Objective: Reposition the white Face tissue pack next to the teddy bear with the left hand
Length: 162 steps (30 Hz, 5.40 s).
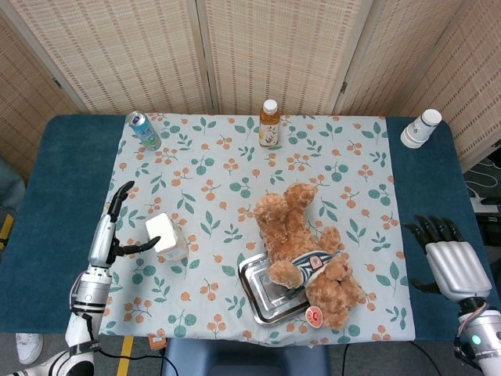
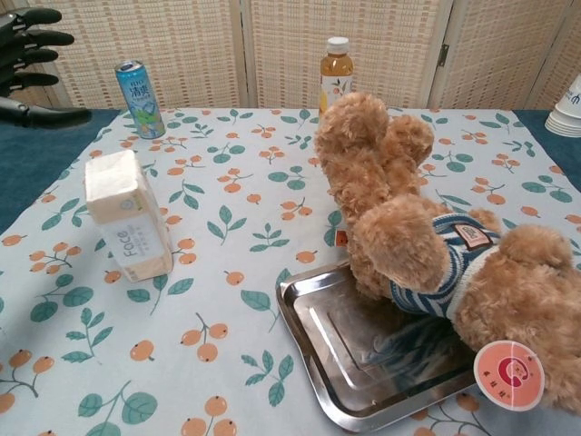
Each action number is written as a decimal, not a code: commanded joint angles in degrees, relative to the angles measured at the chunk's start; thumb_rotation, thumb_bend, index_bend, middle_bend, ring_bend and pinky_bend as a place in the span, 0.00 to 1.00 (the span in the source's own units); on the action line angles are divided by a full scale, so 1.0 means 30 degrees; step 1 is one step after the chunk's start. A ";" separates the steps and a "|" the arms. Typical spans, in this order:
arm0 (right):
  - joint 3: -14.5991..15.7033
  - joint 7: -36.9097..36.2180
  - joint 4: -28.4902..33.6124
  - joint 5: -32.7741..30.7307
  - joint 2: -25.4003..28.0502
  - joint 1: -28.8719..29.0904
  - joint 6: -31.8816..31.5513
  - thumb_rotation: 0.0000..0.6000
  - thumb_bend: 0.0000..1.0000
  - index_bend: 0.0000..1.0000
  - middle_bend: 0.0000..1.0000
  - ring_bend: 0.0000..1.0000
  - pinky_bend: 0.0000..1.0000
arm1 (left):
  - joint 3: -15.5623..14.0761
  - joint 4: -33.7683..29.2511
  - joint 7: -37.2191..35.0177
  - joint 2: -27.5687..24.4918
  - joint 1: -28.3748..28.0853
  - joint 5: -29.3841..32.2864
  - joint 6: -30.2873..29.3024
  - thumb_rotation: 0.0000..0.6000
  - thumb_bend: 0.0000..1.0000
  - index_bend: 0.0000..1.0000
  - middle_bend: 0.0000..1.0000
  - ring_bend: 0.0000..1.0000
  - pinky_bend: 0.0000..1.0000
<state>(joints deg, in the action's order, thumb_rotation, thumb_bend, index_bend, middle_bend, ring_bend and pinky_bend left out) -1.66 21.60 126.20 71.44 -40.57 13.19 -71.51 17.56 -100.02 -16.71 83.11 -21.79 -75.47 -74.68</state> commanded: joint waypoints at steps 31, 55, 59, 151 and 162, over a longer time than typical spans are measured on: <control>-0.0134 -0.1373 0.0383 0.0731 0.1017 -0.0335 -0.0227 1.00 0.12 0.14 0.05 0.00 0.00 | 0.2044 -0.9761 2.7203 -0.4937 -1.5864 3.1005 -0.4670 1.00 0.13 0.04 0.12 0.01 0.17; -0.0321 -0.1223 0.0065 0.0002 0.0877 -0.0231 -0.0072 1.00 0.12 0.14 0.05 0.00 0.00 | 0.1178 -0.6529 2.7376 -0.2320 -1.5818 3.0083 -0.5138 1.00 0.13 0.04 0.12 0.01 0.20; -0.0355 -0.1133 0.0008 -0.0180 0.0784 -0.0161 0.0006 1.00 0.12 0.14 0.05 0.00 0.00 | 0.1205 -0.6164 2.7290 -0.2079 -1.5633 2.9939 -0.4825 1.00 0.13 0.04 0.12 0.01 0.20; -0.0227 0.0269 -0.0629 -0.1541 -0.0157 0.0359 0.0348 1.00 0.12 0.13 0.05 0.00 0.00 | -0.2513 0.6556 -0.1695 0.4592 -0.3912 0.2374 -0.1404 1.00 0.18 0.47 0.59 0.43 0.48; -0.0185 0.0588 -0.0673 -0.1676 -0.0358 0.0400 0.0258 1.00 0.12 0.13 0.05 0.00 0.00 | -0.1872 0.9999 -0.3664 0.6435 -0.3755 0.1540 -0.0161 1.00 0.18 0.46 0.57 0.41 0.47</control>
<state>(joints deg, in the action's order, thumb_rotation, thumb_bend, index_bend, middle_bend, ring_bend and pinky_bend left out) -2.22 23.37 124.18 66.42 -41.64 14.38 -70.73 11.51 -70.59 -27.15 101.90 -33.08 -70.43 -75.65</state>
